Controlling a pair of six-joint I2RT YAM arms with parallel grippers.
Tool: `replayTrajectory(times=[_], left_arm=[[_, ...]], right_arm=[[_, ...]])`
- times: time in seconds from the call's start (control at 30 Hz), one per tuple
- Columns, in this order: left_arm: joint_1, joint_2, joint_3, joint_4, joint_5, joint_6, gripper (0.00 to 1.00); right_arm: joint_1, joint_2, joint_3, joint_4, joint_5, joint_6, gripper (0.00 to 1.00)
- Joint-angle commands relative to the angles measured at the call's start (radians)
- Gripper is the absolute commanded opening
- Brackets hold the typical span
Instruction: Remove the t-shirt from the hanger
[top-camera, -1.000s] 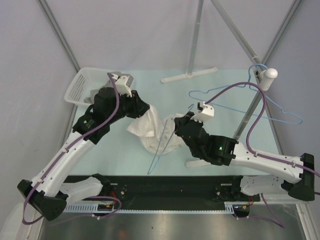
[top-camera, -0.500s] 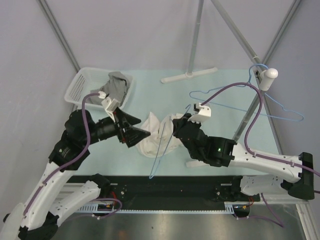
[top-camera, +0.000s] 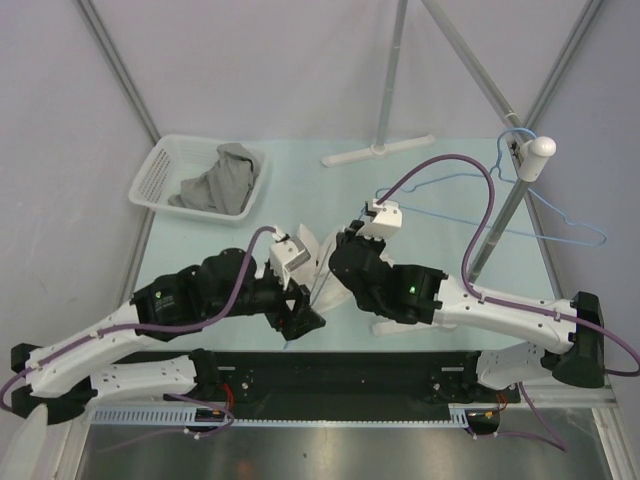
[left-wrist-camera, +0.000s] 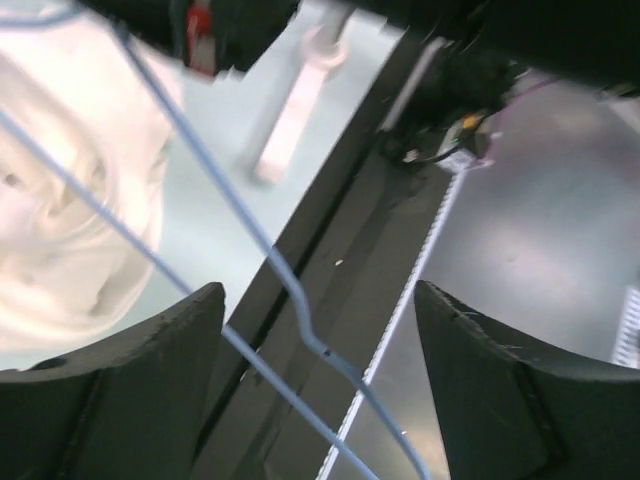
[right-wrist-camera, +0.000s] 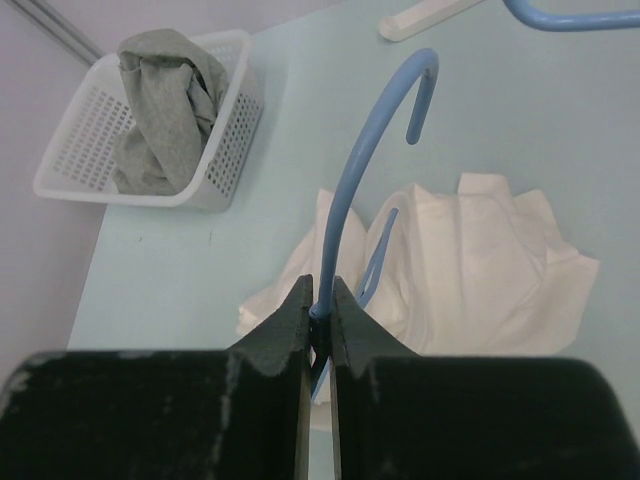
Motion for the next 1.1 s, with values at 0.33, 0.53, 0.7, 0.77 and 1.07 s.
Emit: replayTrajectory(times=[0.33,0.53,0.7,0.77,1.07], left_arm=[[-0.160,0.026,-0.049,-0.098,-0.549,-0.080,0.30],[-0.160,0.034,-0.014,-0.172,-0.598,-0.069,0.00],[-0.160,0.013,0.063,-0.302,-0.696,-0.091,0.00],[-0.158,-0.012,0.077,-0.334,-0.721,-0.092,0.00],[-0.155,-0.150,0.106,-0.407,-0.747,-0.115,0.00]], right_arm=[[0.009,-0.016,0.046,-0.027,0.063,0.056,0.00],[0.012,-0.050,0.014,0.024,-0.005,0.007,0.08],[0.014,-0.068,-0.018,0.030,-0.114,-0.081,0.67],[0.021,-0.084,-0.028,0.001,-0.129,-0.082,0.76],[0.146,-0.214,-0.241,0.168,-0.224,-0.300,0.84]])
